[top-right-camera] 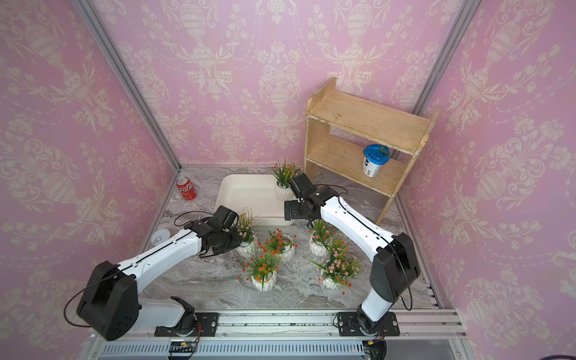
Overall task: Put the potted gypsophila into the storage box
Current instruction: Pick up the baby's breath potted plant from the center of the board.
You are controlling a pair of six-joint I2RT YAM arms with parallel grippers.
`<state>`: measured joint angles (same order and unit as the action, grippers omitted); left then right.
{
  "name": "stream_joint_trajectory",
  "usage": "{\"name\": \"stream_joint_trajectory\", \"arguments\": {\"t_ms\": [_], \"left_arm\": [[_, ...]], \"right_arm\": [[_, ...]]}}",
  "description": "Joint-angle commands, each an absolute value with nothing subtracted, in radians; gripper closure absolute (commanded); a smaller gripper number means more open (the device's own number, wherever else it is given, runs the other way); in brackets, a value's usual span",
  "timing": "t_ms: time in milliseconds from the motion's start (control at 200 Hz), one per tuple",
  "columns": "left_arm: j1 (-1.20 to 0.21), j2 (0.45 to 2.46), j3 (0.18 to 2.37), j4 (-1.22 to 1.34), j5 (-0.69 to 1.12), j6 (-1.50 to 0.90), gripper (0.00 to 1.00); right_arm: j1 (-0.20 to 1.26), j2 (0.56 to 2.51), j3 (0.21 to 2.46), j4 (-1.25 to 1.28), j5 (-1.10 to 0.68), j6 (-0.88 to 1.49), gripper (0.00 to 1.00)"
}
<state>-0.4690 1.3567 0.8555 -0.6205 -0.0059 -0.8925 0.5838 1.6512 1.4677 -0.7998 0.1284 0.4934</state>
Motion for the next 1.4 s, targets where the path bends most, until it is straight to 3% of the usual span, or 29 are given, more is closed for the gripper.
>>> {"name": "stream_joint_trajectory", "arguments": {"t_ms": [0, 505, 706, 1396], "left_arm": [[-0.476, 1.372, 0.854, -0.651, -0.029, -0.892, 0.72], [-0.483, 1.346, 0.855, -0.681, -0.039, -0.888, 0.88], [-0.484, 1.326, 0.877, -0.72, -0.052, -0.86, 1.0], [-0.452, 1.29, 1.225, -1.012, -0.133, -0.605, 1.0]], "right_arm": [[0.574, 1.607, 1.456, -0.811, 0.133, 0.471, 0.0], [0.565, 1.581, 1.448, -0.816, 0.126, 0.471, 0.0], [0.557, 1.56, 1.451, -0.827, 0.114, 0.467, 0.0], [0.423, 1.386, 1.381, -0.872, 0.081, 0.419, 0.0]]}}
